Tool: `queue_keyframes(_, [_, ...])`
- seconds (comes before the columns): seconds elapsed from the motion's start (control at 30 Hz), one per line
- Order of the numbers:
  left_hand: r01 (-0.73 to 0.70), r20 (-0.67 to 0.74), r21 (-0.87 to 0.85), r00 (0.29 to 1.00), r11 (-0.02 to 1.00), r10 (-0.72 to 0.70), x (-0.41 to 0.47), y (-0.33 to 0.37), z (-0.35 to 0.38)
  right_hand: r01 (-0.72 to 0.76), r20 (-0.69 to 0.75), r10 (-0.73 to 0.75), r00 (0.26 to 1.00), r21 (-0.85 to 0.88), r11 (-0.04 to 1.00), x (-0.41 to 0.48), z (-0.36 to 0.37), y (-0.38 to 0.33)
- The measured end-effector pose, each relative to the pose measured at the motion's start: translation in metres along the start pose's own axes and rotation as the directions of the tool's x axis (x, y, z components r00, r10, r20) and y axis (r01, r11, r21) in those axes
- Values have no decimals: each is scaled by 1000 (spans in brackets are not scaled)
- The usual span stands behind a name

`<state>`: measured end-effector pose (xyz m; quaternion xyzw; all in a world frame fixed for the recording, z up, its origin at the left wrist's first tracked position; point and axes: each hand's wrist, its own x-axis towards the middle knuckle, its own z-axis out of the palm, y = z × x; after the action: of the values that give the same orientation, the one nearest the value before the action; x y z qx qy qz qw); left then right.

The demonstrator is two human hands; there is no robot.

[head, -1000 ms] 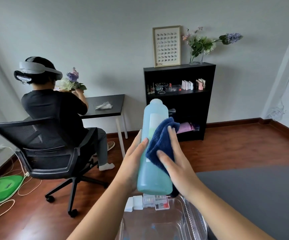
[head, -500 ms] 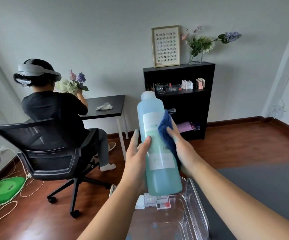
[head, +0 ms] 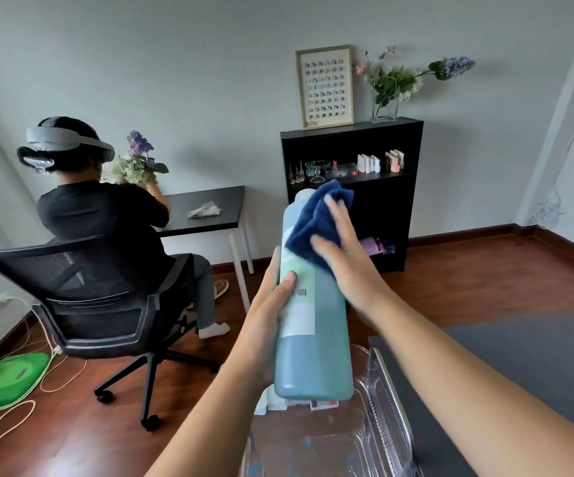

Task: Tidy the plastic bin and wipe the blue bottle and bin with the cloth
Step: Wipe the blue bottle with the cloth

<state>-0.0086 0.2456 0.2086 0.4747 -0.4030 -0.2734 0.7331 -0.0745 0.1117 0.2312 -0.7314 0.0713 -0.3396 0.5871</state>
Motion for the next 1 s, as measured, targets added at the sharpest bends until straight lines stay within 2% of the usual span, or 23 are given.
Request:
queue_keyframes(0.03, [101,-16,-44,995,994,-101,1,0,8,-37,-13,37,999,66,997,10,-2,-4])
queue_keyframes(0.1, [116,69,-194,992,974,-104,-9,-4,9,-64,35,60,998,144,987,15,-4,-8])
queue_keyframes(0.23, [47,-101,-271,992,961,-77,1,-5,3,-151,191,106,976,239,959,-23,11,-6])
queue_keyframes(0.3, [25,-195,-245,978,969,-74,6,-2,-8,-193,251,119,961,295,936,-56,18,-1])
queue_keyframes(0.43, [56,-326,-129,940,990,-96,11,-2,-18,-197,255,116,960,321,927,-89,23,4])
queue_keyframes(0.6, [156,-257,-68,951,985,-169,8,-4,-9,-226,188,172,967,328,917,-73,18,10])
queue_keyframes(0.77, [182,-231,-87,953,979,-198,2,-6,-4,-287,155,251,955,292,912,-57,19,6])
queue_keyframes(0.9, [187,-313,-76,928,979,-202,2,-7,-2,-314,155,277,948,336,888,-49,21,6])
queue_keyframes(1.0, [186,-318,-63,928,981,-196,3,-6,-3,-300,152,263,953,335,893,-54,20,8])
